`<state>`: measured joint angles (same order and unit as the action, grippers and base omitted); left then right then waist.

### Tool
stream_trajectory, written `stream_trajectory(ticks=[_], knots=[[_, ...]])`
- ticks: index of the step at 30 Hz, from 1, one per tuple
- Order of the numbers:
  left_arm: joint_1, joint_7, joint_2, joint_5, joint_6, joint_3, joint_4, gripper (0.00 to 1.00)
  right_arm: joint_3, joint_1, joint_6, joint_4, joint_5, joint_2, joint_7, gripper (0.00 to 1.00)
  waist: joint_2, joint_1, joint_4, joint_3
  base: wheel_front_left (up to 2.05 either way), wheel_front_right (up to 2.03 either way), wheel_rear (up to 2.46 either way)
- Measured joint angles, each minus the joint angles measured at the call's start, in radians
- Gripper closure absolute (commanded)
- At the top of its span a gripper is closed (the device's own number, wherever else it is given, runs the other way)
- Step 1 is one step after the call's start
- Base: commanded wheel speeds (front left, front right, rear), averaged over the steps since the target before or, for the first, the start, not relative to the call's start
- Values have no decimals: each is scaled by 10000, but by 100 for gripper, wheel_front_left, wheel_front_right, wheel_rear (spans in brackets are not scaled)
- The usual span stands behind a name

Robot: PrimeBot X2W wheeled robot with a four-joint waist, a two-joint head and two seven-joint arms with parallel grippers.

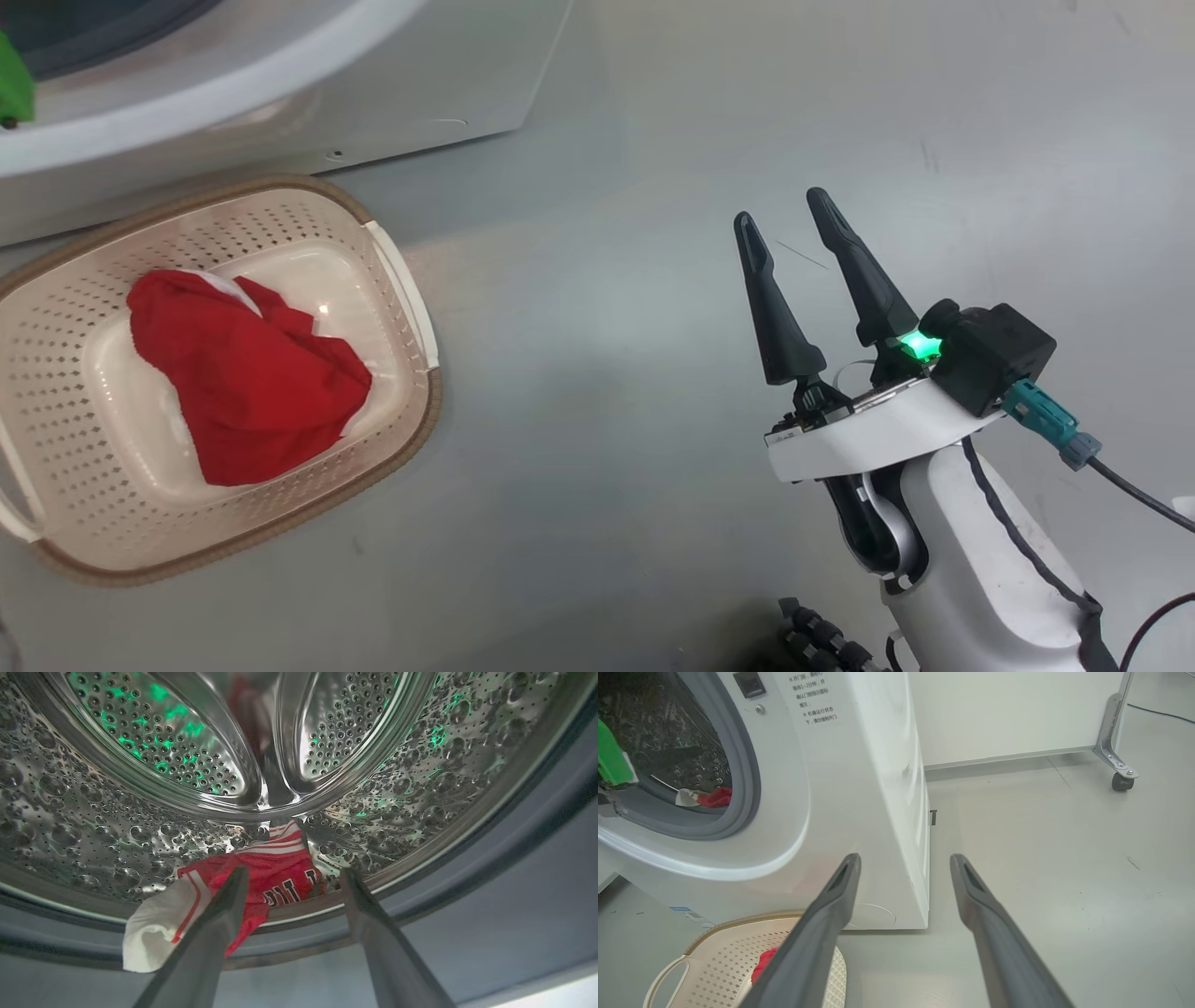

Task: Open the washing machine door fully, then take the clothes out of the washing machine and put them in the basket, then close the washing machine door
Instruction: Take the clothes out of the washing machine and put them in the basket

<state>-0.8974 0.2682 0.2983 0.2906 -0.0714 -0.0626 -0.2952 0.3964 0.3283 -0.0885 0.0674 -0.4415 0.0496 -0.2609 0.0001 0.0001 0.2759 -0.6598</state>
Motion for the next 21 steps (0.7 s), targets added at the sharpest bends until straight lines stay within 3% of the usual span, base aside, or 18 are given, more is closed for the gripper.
stream_trajectory(ticks=[7, 12, 21], knots=[[-1048, 863, 901, -199, -40, 393, -560, 0, 209, 371, 65, -90, -591, 0, 0, 0, 0, 0, 707, -463, 0, 0, 0], [-1700, 1593, 949, -27, -75, 602, -938, 0, 255, 452, 205, -100, -700, -2, 0, 0, 0, 0, 1114, -790, 0, 0, 0], [-2348, 2671, 1592, -274, -130, 604, -1783, 0, 410, 685, 221, -77, -788, -15, 0, 0, 0, 0, 1533, -1184, 0, 0, 0]])
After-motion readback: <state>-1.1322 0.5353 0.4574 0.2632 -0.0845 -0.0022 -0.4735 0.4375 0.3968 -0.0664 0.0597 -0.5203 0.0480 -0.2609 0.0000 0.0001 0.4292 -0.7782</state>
